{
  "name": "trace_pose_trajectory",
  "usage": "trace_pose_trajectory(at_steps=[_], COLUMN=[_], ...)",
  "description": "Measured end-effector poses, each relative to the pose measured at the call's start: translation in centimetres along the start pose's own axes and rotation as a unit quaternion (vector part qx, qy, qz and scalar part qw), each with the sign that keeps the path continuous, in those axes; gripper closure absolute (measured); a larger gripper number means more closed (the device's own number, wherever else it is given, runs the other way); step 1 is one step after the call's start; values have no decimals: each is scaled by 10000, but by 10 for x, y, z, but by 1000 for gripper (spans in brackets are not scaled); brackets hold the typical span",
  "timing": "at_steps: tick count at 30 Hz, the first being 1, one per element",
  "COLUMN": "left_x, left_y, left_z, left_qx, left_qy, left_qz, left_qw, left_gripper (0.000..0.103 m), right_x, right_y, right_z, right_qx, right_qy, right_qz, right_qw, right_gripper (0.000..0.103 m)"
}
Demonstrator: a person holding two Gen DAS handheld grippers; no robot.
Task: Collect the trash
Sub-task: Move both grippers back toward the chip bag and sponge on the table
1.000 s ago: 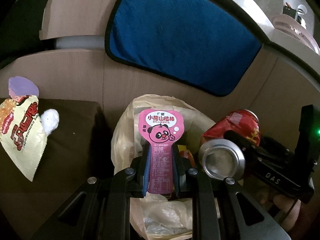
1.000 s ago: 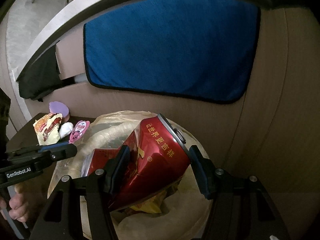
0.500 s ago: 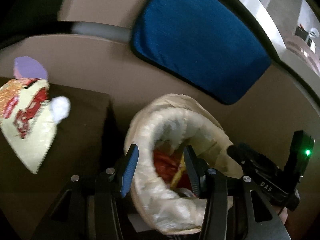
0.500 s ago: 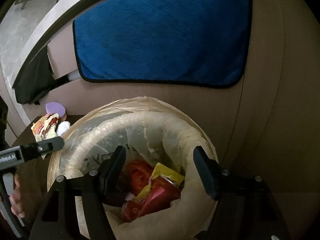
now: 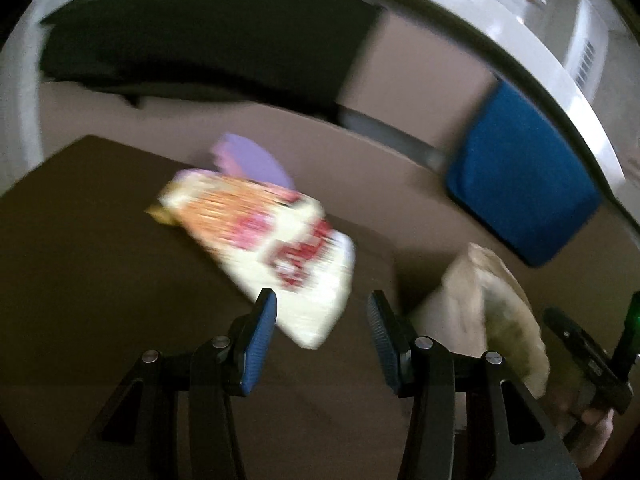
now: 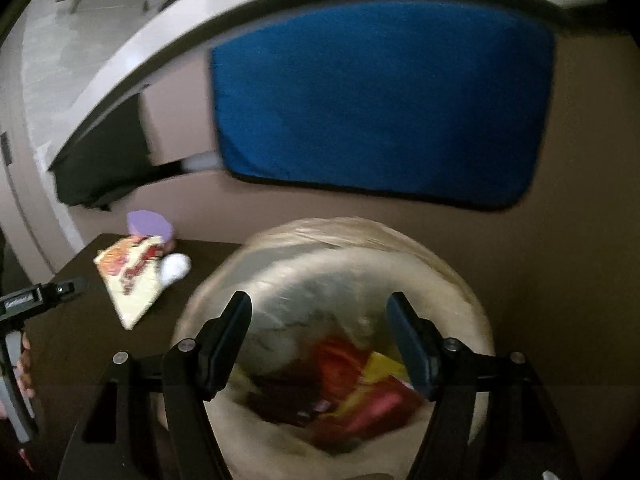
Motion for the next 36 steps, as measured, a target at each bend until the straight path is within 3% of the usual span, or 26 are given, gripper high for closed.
trace_pose_trajectory(at_steps=[6,10,15,22,26,30,36], left_x=[35,43,50,42,41,43,41], left_y=[-18,-26,-32,-24,-18,-16,-13], left_z=[-69,-100,-131,-166,-187,-200,-201], left_qx=[111,53,-3,183,384,478,633], left_qy=[-417,-509,-432,-209,-167,-160,-29], left_qz=[235,258,225,5,-68,-34,-51], left_qw=[9988,9984,9988,9996,9991,9987,9980], left_gripper=[55,55,55,55,55,55,55], right_x=[-13,-39,-93,-180,-217,-211,-171], right_y=[-17,-19,-18,-27,-16,-7,30], right_z=[-81,-146,-204,-206,-211,-234,-286], right_qx=[580,877,1097,160,-86,313,1036], right_qy=[-499,-1151,-1432,-1375,-1360,-1472,-2014], right_qz=[28,-258,-720,-1240,-1644,-1601,-1766], right_qw=[9971,9891,9810,9826,9769,9756,9579], right_gripper=[36,36,37,37,37,38,38])
Point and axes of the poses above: each gripper's, at about its wrist camera, not at the fingertips, and x roughly against the way its jaws point, z to its right, y to its underside, the point moved 10 cm from there along -x, roughly the way its jaws point, and after that the axes turned 2 degrees about x, right-handed, at the moved point
